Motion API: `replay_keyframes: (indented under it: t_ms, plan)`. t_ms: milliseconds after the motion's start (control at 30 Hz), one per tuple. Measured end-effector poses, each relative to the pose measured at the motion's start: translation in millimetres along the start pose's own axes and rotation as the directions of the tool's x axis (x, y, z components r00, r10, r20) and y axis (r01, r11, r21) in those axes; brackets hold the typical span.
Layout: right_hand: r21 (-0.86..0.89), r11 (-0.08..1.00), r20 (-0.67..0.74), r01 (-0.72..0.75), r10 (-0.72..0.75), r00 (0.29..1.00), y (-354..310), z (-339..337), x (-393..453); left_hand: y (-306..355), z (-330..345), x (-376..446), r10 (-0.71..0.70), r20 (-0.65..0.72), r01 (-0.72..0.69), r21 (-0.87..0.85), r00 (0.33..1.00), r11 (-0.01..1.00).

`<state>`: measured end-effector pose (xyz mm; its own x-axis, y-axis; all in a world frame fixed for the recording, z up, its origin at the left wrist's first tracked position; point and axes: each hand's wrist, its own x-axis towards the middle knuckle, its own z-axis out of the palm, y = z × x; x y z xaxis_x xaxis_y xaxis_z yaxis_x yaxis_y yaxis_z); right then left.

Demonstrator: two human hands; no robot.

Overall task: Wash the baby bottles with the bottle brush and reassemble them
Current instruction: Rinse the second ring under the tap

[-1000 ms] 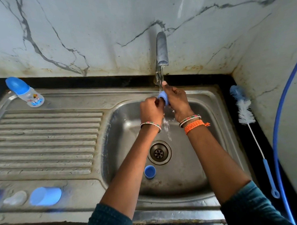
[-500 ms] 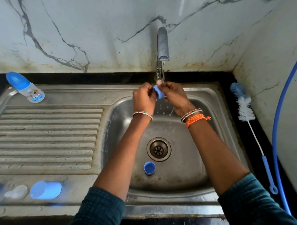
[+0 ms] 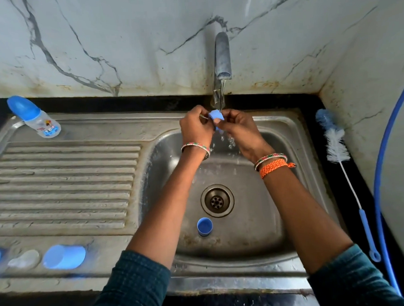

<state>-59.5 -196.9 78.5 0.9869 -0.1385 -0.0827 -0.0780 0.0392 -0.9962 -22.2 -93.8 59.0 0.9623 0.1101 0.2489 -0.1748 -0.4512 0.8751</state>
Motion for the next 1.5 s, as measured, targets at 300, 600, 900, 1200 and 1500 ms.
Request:
replay_keyframes:
  t_ms: [300,600,900,1200,1500]
  plan:
    - [-0.167,0.986,-0.194,0.017,-0.049,0.98,2.9,3.3,12.4,9.2,-0.4,-18.6,-0.326,0.506,0.598,-0.61,0.799,0.52]
    - [-0.932,0.127,0.298,0.34,-0.267,0.916,-11.9,-39.3,1.3,-3.8,-28.4,2.1,-0.216,0.666,0.691,-0.619,0.714,0.373]
    - [-0.72,0.644,0.251,0.258,-0.106,0.962,18.7,-31.5,-12.8,-8.3,-29.9,-0.8,-0.241,0.652,0.662,-0.538,0.719,0.523]
    - [-0.932,0.108,0.309,0.347,-0.264,0.914,14.1,-26.9,-23.7,-8.4,-32.4,0.4,-0.327,0.668,0.671,-0.351,0.668,0.654]
    - [-0.893,0.218,0.357,0.393,-0.188,0.915,23.5,-41.6,-20.1,-9.4,-36.3,2.3,-0.416,0.703,0.736,-0.227,0.577,0.638]
